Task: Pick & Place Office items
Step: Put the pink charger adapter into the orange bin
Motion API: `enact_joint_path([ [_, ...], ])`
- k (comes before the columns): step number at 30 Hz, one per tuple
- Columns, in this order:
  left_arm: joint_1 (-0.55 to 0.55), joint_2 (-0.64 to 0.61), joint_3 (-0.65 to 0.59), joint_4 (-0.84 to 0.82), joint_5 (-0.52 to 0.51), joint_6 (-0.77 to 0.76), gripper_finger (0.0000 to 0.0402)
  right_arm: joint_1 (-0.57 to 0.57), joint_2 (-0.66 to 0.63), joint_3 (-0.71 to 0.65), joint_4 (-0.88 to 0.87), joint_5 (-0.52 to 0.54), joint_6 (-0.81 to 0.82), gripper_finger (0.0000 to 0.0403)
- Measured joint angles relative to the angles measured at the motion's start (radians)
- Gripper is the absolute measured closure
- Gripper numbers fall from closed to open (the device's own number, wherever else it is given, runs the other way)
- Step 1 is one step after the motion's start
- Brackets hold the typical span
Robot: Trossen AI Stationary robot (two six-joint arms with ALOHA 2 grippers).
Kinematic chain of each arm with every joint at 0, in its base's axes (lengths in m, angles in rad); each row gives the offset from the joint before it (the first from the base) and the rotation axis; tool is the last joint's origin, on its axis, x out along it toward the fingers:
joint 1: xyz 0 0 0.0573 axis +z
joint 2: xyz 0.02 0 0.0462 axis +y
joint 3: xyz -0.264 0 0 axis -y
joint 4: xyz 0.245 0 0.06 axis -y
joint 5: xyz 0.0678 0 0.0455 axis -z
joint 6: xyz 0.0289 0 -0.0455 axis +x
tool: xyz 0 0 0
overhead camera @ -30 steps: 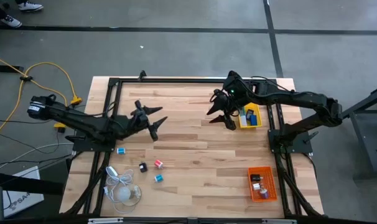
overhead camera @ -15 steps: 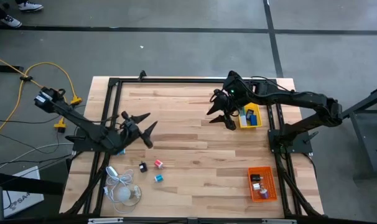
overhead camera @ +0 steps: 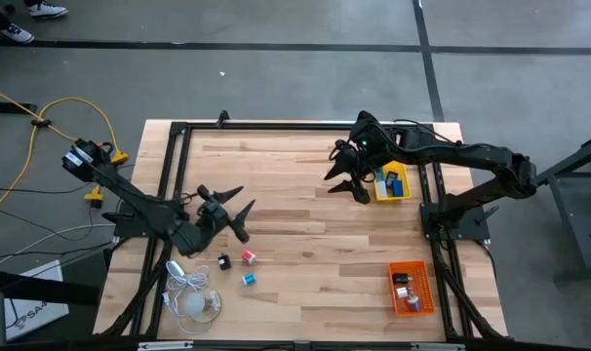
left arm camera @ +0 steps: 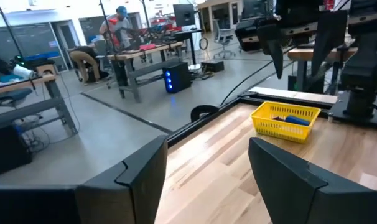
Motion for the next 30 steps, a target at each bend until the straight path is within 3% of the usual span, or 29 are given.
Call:
enact_joint_path([
  [4,-0.003,0.058,0.019,-0.020,0.011,-0.070,0.0183,0.000,0.000,0.000,0.000,0.001,0.000,0.0229],
  [7,0.005,0.080,0.052,-0.138,0.079,-0.188,0.0183,0.000,0.000,0.000,0.001,0.003,0.000,0.0229],
  [15,0.161,0.089,0.244,-0.931,0.543,-0.886,0.0183,0.000,0.000,0.000,0.008,0.002,0.000,0.0229],
  [30,0.180,0.098,0.247,-1.050,0.803,-1.018,0.0183,0.000,0.000,0.000,0.008,-0.002,0.000,0.0229],
])
